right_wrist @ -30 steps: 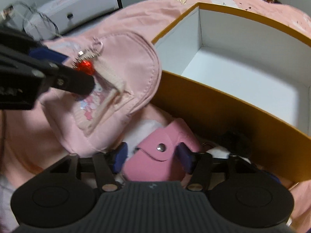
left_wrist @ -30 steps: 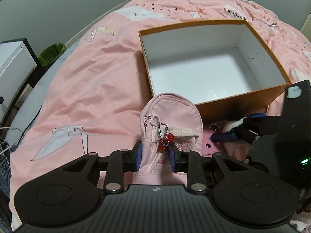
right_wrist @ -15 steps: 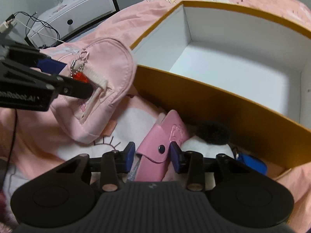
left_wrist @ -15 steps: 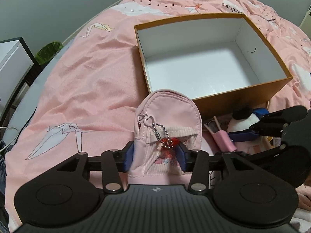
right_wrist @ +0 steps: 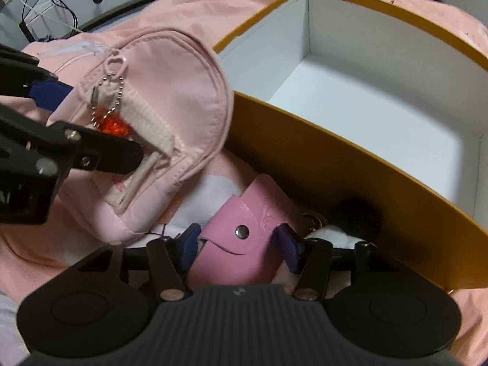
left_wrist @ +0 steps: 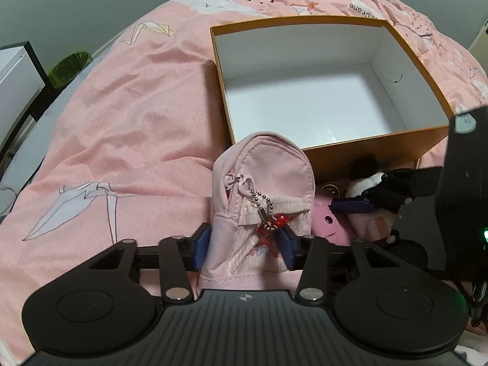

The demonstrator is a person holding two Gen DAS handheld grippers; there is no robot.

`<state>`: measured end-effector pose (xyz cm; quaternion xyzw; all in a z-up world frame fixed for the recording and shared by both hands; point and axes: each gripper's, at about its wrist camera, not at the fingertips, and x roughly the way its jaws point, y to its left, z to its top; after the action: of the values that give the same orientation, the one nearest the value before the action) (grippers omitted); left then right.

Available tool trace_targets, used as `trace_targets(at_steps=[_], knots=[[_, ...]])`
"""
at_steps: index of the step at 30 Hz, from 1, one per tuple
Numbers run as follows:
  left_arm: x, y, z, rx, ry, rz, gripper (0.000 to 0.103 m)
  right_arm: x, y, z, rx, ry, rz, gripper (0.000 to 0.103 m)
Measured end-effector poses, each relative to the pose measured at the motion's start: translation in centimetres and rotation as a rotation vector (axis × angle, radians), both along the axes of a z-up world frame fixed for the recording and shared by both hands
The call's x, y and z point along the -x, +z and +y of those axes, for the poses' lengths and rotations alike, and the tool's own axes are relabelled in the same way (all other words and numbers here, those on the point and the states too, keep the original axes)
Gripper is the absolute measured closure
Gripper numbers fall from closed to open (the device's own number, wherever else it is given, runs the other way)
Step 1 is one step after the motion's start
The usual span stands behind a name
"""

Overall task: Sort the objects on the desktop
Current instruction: 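Carry both items over the box and lower the backpack inside, opening the left tool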

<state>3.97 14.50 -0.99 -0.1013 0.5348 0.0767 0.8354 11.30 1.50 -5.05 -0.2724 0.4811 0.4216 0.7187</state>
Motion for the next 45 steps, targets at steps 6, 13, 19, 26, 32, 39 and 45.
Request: trace_targets(at_steps=[6,13,19,26,32,39,45], knots=[[0.1,1.3,-0.3,0.044,-0.017,-0.025,0.072,0.3,2.1,-3.5,-0.178,-0.081,0.014,0.064],[0.5,4.3,-1.2,0.028,-0.042,-0.116,0.080,0.5,5.4,-7.6,-0.434,-0.166,0.070,0.064],[0.1,6.4,-0.3,0.000,0.035,-0.172,0.082,-0.6,8.0,-10.1,-0.606,-0.225,0.123,0.064],[-2.3,7.7,0.2,-0.022,0.065,-0.209,0.082,-2.1,11.0,-10.7,-0.735,-0.231,0.106,0.064],[-4.8,7.5,0.5,-0.017,0.064,-0.217,0.082,-4.8,12.7,-10.6,-0.792,-0.279,0.050,0.064],[-8.0,6.1,0.6,0.002,0.064,-0.202,0.082,-7.7,11.6,-9.0,-0.774,-0.384,-0.086,0.064],[-10.2,3.8,0.7,0.023,0.057,-0.146,0.082,-9.7,8.4,-8.0,-0.678,-0.411,-0.125,0.064]])
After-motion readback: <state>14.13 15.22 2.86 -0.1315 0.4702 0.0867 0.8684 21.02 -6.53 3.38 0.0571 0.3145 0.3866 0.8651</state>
